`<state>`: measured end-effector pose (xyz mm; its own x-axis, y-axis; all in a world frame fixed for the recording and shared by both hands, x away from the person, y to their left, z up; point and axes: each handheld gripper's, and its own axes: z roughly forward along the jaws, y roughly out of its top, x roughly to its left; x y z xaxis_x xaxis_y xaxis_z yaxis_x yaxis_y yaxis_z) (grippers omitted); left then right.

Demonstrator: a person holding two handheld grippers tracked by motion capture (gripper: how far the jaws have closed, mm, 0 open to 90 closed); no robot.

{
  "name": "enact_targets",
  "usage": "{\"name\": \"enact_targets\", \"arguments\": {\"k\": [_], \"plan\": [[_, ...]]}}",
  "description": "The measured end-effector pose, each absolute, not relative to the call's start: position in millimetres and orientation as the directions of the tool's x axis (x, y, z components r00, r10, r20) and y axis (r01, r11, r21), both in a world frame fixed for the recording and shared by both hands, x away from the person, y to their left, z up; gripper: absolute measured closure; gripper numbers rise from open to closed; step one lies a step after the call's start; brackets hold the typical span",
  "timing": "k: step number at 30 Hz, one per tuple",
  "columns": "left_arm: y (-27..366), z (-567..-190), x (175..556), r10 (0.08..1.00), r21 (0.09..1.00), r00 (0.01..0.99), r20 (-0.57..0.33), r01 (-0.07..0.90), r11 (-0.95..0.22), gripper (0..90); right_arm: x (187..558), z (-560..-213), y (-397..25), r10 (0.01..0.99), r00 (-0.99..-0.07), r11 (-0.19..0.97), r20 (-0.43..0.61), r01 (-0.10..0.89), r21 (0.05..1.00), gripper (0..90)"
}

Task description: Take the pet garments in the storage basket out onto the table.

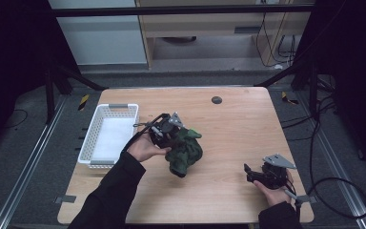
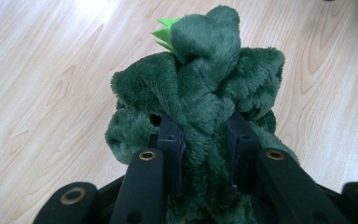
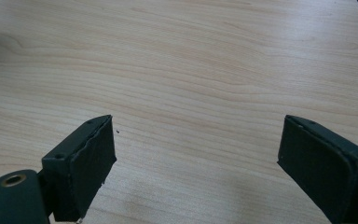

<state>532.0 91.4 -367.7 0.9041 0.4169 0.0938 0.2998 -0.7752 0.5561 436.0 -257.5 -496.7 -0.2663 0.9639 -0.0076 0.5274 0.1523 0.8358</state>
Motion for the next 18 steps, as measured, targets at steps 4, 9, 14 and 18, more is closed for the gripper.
{"name": "enact_targets", "arguments": {"k": [4,9,14,18], "plan": [[86.4,-371.9,532.6,0.407,0.547,0.909,0.094,0.294,-0.783,71.3,435.9,-496.5,-257.5,0.964,-0.266,0.152,-0.008,0.527,0.836,10.8],[79.6,-378.6,533.1,0.393,0.527,0.914,0.102,0.286,-0.800,71.3,435.9,-496.6,-257.6,0.963,-0.268,0.156,-0.011,0.525,0.837,10.8],[75.1,-387.2,533.9,0.380,0.515,0.920,0.090,0.284,-0.809,71.2,435.8,-496.6,-257.5,0.963,-0.269,0.157,-0.012,0.525,0.837,10.8],[72.9,-391.7,534.6,0.371,0.504,0.924,0.090,0.279,-0.818,71.2,436.0,-496.8,-257.3,0.963,-0.270,0.157,-0.011,0.526,0.836,10.9]]}}
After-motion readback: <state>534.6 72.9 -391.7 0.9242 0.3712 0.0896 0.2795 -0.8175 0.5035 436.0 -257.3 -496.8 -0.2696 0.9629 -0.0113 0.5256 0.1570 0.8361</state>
